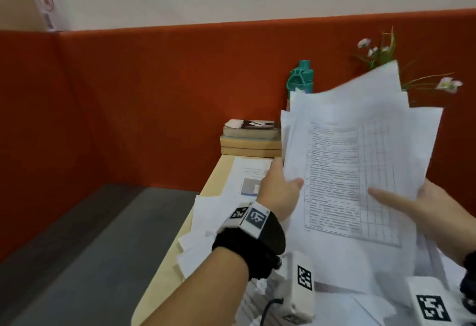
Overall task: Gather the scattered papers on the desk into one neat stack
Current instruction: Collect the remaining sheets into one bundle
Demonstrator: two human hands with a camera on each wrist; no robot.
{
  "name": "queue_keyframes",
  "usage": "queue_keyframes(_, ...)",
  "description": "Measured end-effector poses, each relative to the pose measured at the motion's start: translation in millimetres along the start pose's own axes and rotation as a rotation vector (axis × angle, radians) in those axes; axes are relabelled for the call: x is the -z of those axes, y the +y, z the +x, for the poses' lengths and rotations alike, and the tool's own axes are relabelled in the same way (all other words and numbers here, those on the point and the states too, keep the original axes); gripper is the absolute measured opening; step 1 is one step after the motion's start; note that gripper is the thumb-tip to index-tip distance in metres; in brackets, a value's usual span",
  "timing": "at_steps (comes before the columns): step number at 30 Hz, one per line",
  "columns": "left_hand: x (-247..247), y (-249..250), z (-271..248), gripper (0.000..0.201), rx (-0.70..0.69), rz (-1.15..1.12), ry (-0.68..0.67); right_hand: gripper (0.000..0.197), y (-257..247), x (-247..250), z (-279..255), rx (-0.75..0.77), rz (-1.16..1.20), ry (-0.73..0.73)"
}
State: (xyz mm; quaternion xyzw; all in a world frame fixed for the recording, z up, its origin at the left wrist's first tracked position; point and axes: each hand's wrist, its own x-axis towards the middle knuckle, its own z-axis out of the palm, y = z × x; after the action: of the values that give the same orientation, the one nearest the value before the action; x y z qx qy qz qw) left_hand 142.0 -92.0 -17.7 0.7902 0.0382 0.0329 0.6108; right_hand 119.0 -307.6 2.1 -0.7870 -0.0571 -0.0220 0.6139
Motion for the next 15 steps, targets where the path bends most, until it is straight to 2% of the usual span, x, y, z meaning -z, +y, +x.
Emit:
queue_keyframes(2,9,-2,-1,0.040,0.019,0.068,-0.023,0.028,8,4,3,-0.042,-0.021,0.104)
queue_keyframes(3,17,-4,-2,0.051,0.072,0.177,-0.049,0.031,11,7,4,-0.069,-0.022,0.147)
queue_keyframes(5,38,-18,0,0.084,0.220,0.624,-0.097,0.028,18,14,5,-0.118,-0.037,0.241)
queue_keyframes(7,57,-30,-5,0.094,0.318,1.013,-0.165,0.023,22,16,6,-0.151,-0.035,0.285)
queue_keyframes(8,61,-35,-7,0.092,0.344,1.078,-0.197,0.023,23,16,6,-0.161,-0.033,0.284)
queue_keyframes(12,61,-42,-9,0.060,0.355,0.913,-0.160,0.033,22,11,6,-0.143,-0.013,0.295)
queue_keyframes(15,72,-38,-1,0.053,0.357,0.814,-0.085,0.037,20,11,5,-0.130,0.009,0.320)
